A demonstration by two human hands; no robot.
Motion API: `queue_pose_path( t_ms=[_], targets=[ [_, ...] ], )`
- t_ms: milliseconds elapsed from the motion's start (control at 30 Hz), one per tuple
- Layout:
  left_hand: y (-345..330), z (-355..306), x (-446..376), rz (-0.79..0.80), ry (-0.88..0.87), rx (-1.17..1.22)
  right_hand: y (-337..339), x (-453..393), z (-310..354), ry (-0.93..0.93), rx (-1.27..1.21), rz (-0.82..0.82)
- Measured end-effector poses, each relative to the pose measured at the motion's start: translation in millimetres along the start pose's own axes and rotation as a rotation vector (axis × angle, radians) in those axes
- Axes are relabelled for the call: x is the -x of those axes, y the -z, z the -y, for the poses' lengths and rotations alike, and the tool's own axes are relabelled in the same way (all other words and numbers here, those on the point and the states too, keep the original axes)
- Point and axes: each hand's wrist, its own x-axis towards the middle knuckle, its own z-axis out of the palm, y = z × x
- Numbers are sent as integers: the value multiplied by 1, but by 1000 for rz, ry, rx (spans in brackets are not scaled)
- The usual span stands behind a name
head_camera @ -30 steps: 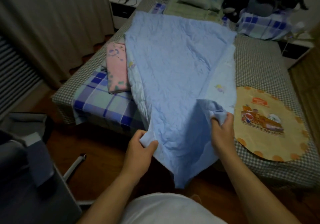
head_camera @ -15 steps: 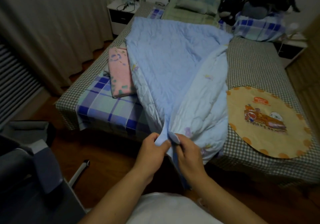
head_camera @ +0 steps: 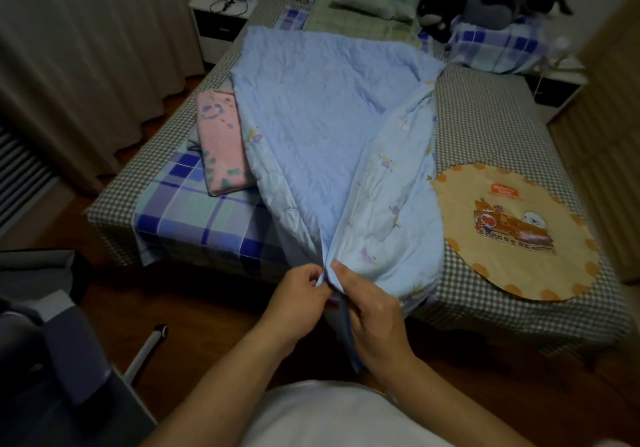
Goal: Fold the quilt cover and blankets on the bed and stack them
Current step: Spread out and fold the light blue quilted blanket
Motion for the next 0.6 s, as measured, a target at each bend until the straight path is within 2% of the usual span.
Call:
queue_pose_path(
  t_ms=[267, 467, 600],
  targets=[
    [8, -17, -2, 110, 70, 71, 8, -9, -3, 116, 127, 46],
    [6, -26, 0, 108, 124, 180, 9, -9, -1, 233, 290, 32],
    [10, -28, -6, 130, 66, 77, 18, -15, 12, 217, 233, 140]
  ],
)
